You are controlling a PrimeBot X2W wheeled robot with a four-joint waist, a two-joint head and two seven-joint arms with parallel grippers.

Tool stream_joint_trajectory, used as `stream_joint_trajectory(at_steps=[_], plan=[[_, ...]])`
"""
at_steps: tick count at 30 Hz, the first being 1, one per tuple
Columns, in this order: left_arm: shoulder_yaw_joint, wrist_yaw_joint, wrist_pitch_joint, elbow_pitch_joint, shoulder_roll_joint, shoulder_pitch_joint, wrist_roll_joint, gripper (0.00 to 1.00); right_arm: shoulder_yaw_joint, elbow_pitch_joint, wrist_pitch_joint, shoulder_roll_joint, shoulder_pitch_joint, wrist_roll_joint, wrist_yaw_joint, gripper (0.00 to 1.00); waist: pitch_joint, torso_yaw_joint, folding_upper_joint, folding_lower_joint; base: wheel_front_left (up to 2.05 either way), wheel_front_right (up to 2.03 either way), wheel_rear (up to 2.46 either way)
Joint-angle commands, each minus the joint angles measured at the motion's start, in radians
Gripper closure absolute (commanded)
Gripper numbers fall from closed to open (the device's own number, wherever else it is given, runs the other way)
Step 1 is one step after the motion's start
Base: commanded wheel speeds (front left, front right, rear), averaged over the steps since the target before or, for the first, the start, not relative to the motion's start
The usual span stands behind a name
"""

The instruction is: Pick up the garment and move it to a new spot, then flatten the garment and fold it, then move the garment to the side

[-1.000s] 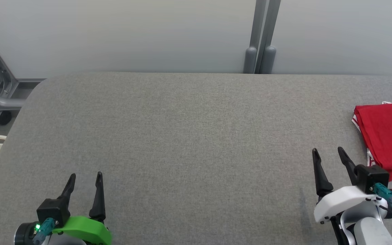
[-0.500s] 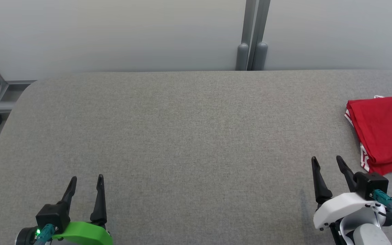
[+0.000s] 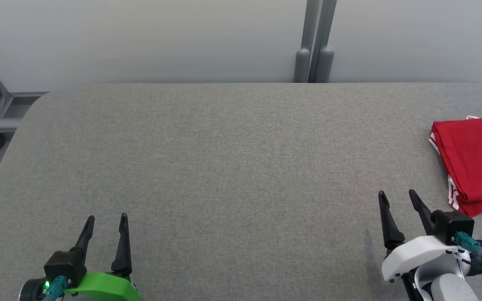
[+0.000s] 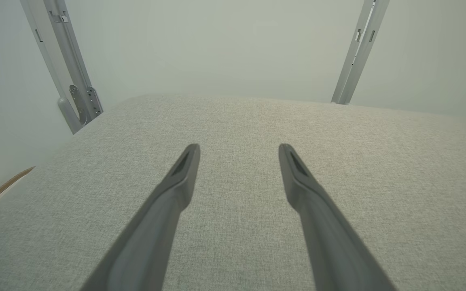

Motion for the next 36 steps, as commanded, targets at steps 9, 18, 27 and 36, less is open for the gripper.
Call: stream_joint_trajectory(at_steps=[9, 18, 27, 36], plan=[[0.018, -0.020, -0.003, 0.006, -0.009, -0.003, 0.018, 0.00, 0.005, -0.006, 0.006, -0.001, -0.002, 0.008, -0.002, 0.00, 0.016, -0.004, 0.0000, 0.0000, 0.00, 0.00, 0.00], [0.018, -0.019, 0.011, 0.050, -0.024, 0.008, 0.005, 1.00, 0.004, 0.035, 0.014, 0.008, 0.017, 0.011, 0.000, 1.00, 0.019, -0.005, 0.0000, 0.0001, 0.00, 0.00, 0.00], [0.026, -0.026, 0.050, 0.051, -0.031, -0.017, -0.145, 1.00, -0.024, 0.021, 0.054, 0.007, 0.015, 0.173, 0.000, 1.00, 0.017, -0.010, 0.0000, 0.0001, 0.00, 0.00, 0.00], [0.030, -0.033, 0.090, 0.048, -0.038, -0.043, -0.316, 1.00, -0.042, -0.008, 0.086, 0.005, 0.026, 0.358, 0.000, 1.00, 0.015, -0.017, 0.0000, 0.0001, 0.00, 0.00, 0.00]])
